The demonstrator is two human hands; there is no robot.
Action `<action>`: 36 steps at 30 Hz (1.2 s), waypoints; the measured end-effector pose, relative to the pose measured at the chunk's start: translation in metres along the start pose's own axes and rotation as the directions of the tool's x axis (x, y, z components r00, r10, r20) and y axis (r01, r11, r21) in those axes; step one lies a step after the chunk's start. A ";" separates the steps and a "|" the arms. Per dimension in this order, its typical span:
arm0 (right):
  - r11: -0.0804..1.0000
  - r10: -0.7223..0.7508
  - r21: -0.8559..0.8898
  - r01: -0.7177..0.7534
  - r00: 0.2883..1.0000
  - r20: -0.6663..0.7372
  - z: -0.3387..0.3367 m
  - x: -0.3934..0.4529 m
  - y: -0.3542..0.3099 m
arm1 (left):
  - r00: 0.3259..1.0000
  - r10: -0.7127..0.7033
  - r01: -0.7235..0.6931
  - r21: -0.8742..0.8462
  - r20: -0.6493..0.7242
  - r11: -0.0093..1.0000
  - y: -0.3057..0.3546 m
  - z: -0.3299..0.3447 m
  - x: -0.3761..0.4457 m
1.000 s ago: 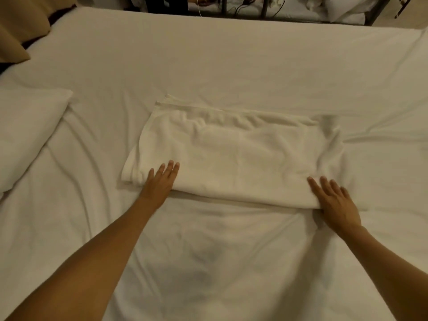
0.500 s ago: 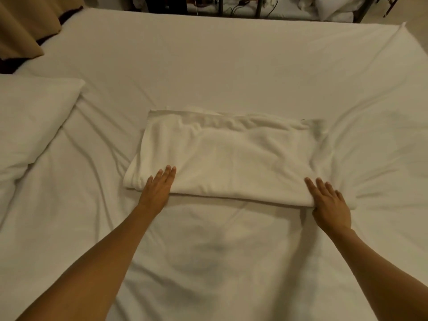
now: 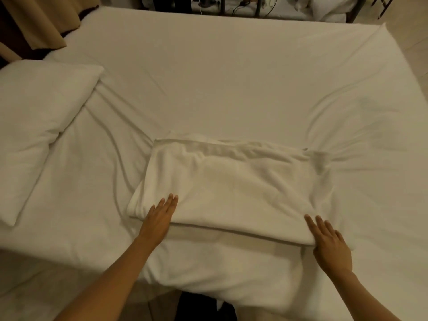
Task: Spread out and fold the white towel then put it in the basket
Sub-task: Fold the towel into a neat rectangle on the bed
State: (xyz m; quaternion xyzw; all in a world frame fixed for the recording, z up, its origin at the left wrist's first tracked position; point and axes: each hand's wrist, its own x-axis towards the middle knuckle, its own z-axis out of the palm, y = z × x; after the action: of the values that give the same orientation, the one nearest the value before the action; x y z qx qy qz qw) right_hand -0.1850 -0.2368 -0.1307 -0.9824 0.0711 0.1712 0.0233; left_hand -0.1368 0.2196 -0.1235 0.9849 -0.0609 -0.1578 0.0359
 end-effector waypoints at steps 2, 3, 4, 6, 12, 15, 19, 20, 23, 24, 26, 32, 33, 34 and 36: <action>1.000 0.005 0.003 -0.005 1.000 0.030 0.012 -0.025 0.004 | 0.996 0.005 -0.007 0.021 0.084 1.000 0.001 0.011 -0.022; 1.000 0.007 0.008 -0.007 0.999 0.040 0.017 -0.034 0.005 | 0.993 -0.001 -0.003 0.036 0.116 0.999 0.001 0.016 -0.031; 1.000 0.011 0.014 -0.012 0.999 0.050 0.022 -0.041 0.006 | 0.992 -0.012 0.006 0.042 0.127 0.999 0.002 0.021 -0.038; 0.999 0.013 0.031 -0.015 0.998 0.055 0.029 -0.047 0.007 | 0.993 -0.003 0.003 0.008 0.120 1.000 0.004 0.028 -0.044; 0.998 -0.065 0.011 0.065 0.980 0.189 0.053 -0.038 0.017 | 0.952 0.013 0.000 -0.043 0.306 0.999 0.008 0.046 -0.037; 0.996 -0.092 0.012 0.092 0.971 0.219 0.061 -0.036 0.020 | 0.941 0.013 -0.022 0.021 0.337 1.000 0.012 0.055 -0.035; 0.997 -0.074 -0.008 0.080 0.952 0.296 0.057 -0.030 0.016 | 0.917 -0.046 0.011 0.090 0.397 0.996 0.019 0.053 -0.031; 0.997 -0.072 -0.010 0.079 0.950 0.304 0.055 -0.029 0.015 | 0.909 -0.049 0.005 0.108 0.413 0.994 0.020 0.049 -0.029; 0.998 -0.055 -0.019 0.066 0.928 0.368 0.041 -0.029 0.011 | 0.881 -0.039 -0.049 0.173 0.472 0.984 0.027 0.028 -0.023; 0.998 -0.051 -0.012 0.061 0.914 0.402 0.033 -0.029 0.010 | 0.881 -0.033 -0.067 0.192 0.473 0.979 0.030 0.017 -0.021; 0.999 -0.046 0.013 0.045 0.895 0.443 0.016 -0.029 0.007 | 0.893 -0.022 -0.077 0.200 0.450 0.977 0.039 -0.005 -0.011; 0.974 0.111 0.156 -0.163 0.949 0.297 -0.012 -0.039 0.005 | 0.932 0.153 -0.223 0.186 0.329 0.957 0.103 -0.054 0.045; 0.963 0.145 0.183 -0.198 0.953 0.264 -0.013 -0.040 0.004 | 0.929 0.185 -0.254 0.188 0.320 0.949 0.116 -0.057 0.056; 0.951 0.181 0.204 -0.231 0.955 0.235 -0.013 -0.041 0.003 | 0.925 0.217 -0.286 0.194 0.314 0.939 0.131 -0.059 0.067; 0.926 0.265 0.229 -0.300 0.949 0.171 -0.011 -0.041 0.004 | 0.911 0.286 -0.357 0.221 0.296 0.908 0.160 -0.061 0.088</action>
State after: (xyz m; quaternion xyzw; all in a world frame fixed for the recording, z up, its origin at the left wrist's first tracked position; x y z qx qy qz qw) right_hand -0.2196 -0.2362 -0.1062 -0.9368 0.2313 0.2293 0.1276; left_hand -0.0518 0.0532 -0.0783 0.9278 -0.2486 -0.2661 -0.0812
